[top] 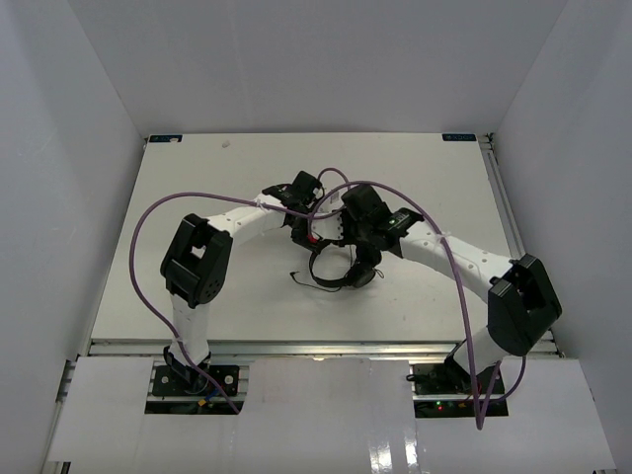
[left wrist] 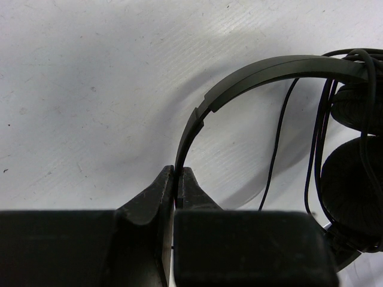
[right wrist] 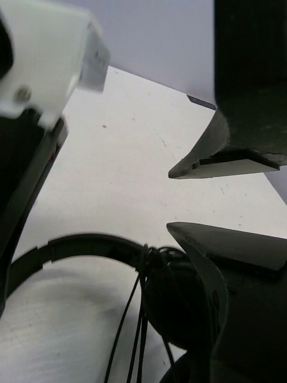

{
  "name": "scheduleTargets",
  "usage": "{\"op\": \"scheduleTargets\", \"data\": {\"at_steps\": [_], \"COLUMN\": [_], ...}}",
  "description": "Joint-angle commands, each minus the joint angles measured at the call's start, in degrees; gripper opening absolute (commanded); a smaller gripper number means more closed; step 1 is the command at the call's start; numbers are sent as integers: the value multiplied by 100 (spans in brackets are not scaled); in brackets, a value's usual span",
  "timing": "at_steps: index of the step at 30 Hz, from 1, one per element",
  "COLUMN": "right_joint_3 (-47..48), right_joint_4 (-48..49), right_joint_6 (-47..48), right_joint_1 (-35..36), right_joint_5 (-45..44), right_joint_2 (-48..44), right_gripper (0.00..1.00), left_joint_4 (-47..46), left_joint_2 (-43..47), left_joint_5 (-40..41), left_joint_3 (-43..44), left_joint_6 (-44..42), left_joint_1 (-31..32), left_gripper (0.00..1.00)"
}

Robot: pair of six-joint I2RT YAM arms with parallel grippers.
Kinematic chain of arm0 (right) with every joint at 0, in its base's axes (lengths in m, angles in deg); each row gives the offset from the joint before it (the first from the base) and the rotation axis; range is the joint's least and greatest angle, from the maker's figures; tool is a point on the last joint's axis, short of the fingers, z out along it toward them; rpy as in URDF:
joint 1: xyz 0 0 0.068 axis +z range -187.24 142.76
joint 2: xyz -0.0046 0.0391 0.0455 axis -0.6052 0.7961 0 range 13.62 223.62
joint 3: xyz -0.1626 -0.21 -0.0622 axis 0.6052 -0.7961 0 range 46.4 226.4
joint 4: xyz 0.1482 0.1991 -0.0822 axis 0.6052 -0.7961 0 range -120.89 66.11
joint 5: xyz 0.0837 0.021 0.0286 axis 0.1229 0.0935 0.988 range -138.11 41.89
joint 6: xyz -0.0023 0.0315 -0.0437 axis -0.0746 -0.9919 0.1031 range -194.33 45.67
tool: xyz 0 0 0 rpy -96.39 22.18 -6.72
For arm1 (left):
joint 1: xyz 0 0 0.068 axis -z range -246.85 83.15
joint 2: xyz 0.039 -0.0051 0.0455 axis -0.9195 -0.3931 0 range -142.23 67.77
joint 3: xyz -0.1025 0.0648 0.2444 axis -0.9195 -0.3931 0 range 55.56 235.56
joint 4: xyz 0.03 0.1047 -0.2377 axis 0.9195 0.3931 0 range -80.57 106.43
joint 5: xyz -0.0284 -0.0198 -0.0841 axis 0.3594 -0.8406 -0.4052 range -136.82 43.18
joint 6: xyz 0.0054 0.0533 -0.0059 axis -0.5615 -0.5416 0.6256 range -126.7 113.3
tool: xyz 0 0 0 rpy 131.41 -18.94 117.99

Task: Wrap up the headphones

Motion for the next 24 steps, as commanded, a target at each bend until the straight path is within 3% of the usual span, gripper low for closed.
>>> {"op": "scheduleTargets", "data": {"at_steps": [1,8,14,24], "right_joint_3": [689,582,107,-368], "right_joint_4": [-411,-592,-881,-859], "right_joint_6": [-721,-1121,-935,-912], "right_joint_1": [-342,-812,-986,-1112], "right_joint_5": [1470,3197,4798,5053], "right_joint_2": [-637,-1341,-1811,-1974], "right_gripper": [44,50,52,52], "left_joint_4": [-49,-56,-82,-155], "left_joint_2": [285,142,2,-288], "left_joint_5": [-41,219,581,1344], "left_joint_3": [72,154,219,397], "left_joint_6": [50,115,123,41], "left_joint_1": [-22,-43,-48,-111], "left_gripper": [0,0,0,0]}}
